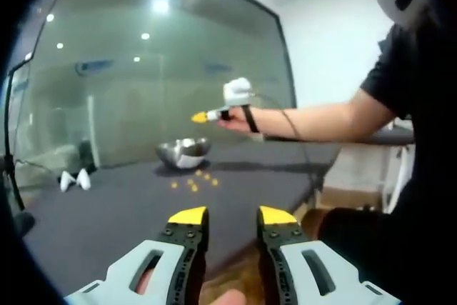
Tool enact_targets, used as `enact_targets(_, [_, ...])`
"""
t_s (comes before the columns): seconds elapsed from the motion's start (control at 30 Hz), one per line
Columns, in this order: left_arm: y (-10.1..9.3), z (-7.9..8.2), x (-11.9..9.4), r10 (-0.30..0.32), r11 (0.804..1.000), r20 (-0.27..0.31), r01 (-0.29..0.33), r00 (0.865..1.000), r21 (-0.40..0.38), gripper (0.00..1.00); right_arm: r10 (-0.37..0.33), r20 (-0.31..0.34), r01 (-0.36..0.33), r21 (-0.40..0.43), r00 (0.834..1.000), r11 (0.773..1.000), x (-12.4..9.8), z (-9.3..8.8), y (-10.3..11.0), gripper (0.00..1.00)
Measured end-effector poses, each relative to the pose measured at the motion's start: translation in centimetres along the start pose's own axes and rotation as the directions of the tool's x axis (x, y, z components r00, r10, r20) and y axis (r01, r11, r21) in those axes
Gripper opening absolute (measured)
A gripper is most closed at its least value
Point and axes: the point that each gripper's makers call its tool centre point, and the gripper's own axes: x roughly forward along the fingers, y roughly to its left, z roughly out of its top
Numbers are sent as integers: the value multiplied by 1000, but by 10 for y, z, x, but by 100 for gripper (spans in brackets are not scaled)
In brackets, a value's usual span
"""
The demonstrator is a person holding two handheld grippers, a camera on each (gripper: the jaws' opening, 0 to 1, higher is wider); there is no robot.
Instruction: Pick up the QQ candy scattered on the table and place it into the stainless steel bowl on the table
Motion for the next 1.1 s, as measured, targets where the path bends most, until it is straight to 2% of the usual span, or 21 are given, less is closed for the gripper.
enact_targets(0.1, [1,0,0,4,1000,1,-4,1000,-1,28,-4,-11,4,8,1000,1000,11,-4,-6,9])
enact_targets(0.23, [1,-1,2,5,1000,-4,-5,1000,-1,28,-1,-11,1,19,1000,1000,8,-5,-5,9])
enact_targets(0.33, [0,-4,2,-1,1000,-12,1,1000,-1,28,5,-21,-5,-10,1000,1000,12,-9,-4,9])
enact_targets(0.53, [4,-2,0,10,1000,-8,-10,1000,-5,28,-13,-15,13,1,1000,1000,17,-7,-11,9])
enact_targets(0.7, [5,-3,0,18,1000,-8,-18,1000,-4,28,-14,7,14,-22,1000,1000,19,-1,-9,10])
enact_targets(0.77, [6,-2,-1,24,1000,-5,-24,1000,-8,28,-3,0,3,-25,1000,1000,20,-1,-8,15])
enact_targets(0.83, [6,-2,-1,26,1000,-1,-26,1000,-10,28,4,-2,-4,-32,1000,999,19,-3,-5,20])
enact_targets(1.1, [6,-2,-1,27,1000,-1,-28,1000,-11,28,-6,-20,6,-15,1000,1000,14,-8,-5,17])
